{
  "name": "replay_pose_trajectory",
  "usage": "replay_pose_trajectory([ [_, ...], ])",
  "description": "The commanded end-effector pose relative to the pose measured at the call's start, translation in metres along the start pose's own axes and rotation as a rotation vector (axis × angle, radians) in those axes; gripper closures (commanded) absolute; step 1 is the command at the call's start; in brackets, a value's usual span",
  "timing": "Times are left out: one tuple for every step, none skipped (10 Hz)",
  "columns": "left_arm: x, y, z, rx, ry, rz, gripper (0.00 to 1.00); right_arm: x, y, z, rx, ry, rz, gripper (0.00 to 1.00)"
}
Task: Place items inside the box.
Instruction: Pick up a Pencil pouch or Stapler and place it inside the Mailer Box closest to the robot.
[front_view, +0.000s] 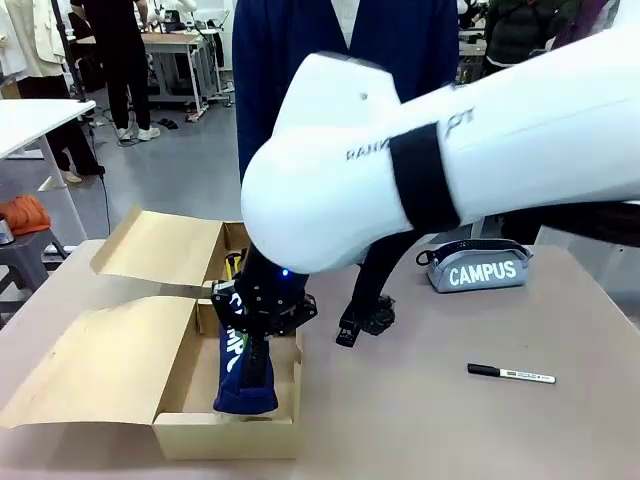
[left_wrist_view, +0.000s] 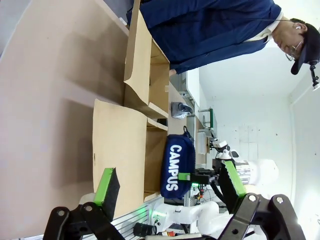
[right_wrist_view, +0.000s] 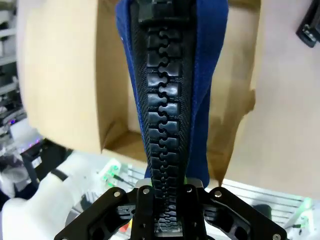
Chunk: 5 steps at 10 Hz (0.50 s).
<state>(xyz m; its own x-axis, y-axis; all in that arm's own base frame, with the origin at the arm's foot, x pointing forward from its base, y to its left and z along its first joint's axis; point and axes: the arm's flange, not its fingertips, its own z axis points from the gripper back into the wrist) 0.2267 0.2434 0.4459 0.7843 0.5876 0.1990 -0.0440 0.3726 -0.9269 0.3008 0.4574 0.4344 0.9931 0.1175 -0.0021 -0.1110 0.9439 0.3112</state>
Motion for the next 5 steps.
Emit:
replay_pose_trajectory([
  [0.001,-0.001,0.0,-0.02,-0.007,-0.017,0.0,0.021,0.016,-0.026,-0.061,-0.012,-0.038,0.92],
  [0.001,-0.001,0.0,-0.02,-0.007,-0.017,0.0,0.028,0.012,-0.037,-0.072,0.02,-0.056,0.92],
  [0.001,-0.001,0.0,-0.02,-0.007,-0.017,0.0,0.028,0.008,-0.048,-0.076,0.045,-0.058,0.92],
  [0.001,-0.001,0.0,-0.02,-0.007,-0.017,0.0,0.028,0.005,-0.058,-0.079,0.07,-0.058,0.92],
  [0.001,-0.001,0.0,-0.02,-0.007,-0.017,0.0,0.029,0.002,-0.064,-0.076,0.086,-0.072,0.92],
])
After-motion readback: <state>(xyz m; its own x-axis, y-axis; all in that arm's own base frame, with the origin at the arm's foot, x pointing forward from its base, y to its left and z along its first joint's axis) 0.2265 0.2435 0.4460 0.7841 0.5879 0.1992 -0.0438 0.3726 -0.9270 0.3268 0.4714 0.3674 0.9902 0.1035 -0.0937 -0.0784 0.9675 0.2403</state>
